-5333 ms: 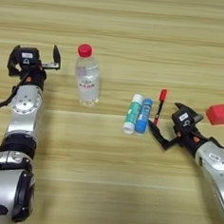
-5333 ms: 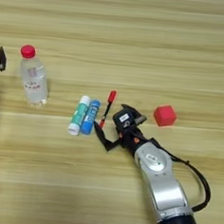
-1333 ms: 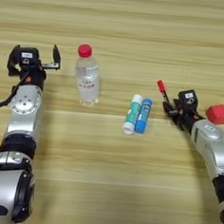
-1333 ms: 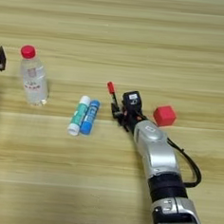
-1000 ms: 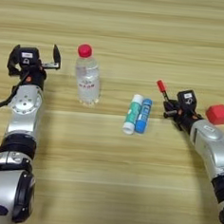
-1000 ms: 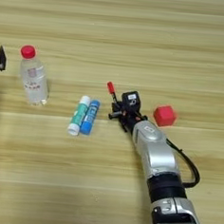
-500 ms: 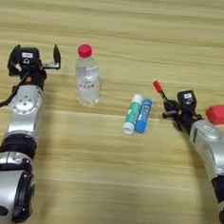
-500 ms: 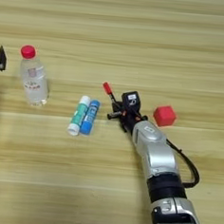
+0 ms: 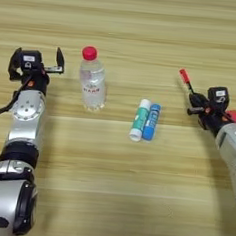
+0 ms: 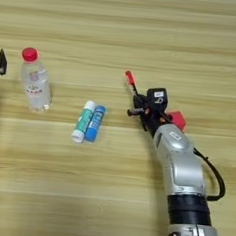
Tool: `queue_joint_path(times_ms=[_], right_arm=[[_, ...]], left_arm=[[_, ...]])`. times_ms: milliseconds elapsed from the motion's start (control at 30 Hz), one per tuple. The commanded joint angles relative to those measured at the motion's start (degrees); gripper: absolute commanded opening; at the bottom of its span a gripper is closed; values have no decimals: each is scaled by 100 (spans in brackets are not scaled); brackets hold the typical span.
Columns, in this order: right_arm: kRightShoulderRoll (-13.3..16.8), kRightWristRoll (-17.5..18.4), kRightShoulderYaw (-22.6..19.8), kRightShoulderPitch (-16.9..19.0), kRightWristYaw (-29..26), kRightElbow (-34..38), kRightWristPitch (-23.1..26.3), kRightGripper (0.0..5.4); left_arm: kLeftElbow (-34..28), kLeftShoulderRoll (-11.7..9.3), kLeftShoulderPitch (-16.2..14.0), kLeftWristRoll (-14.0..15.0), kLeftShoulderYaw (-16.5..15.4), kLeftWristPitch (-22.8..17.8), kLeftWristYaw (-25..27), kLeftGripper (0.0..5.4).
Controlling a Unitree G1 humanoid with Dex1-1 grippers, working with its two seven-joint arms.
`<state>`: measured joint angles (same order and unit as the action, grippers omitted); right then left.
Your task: Move the objects on the table
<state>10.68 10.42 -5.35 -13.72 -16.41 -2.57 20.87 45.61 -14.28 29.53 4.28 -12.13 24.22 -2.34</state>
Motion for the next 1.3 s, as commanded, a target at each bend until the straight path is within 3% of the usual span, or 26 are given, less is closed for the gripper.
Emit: queue_joint_path(times_ms=[33,333,500,767,1300], right_arm=[[231,162,-346,-103,100,458,178,46],[810,194,-1013,-119,223,108,158,46],[1015,162,-1107,-15,204,-34,151,46],[1375,-66,-1053,62,63,-940,81,46],[1395,-158,-841,-171,-55,-1964,-167,46]], left_arm=[[-60,15,-34,-62,20,-95,-45,540],[-129,37,-47,-73,45,-132,-84,540],[-183,52,-61,-79,63,-162,-113,540],[-272,98,-67,-102,109,-230,-186,540],[-322,108,-85,-100,130,-258,-219,540]])
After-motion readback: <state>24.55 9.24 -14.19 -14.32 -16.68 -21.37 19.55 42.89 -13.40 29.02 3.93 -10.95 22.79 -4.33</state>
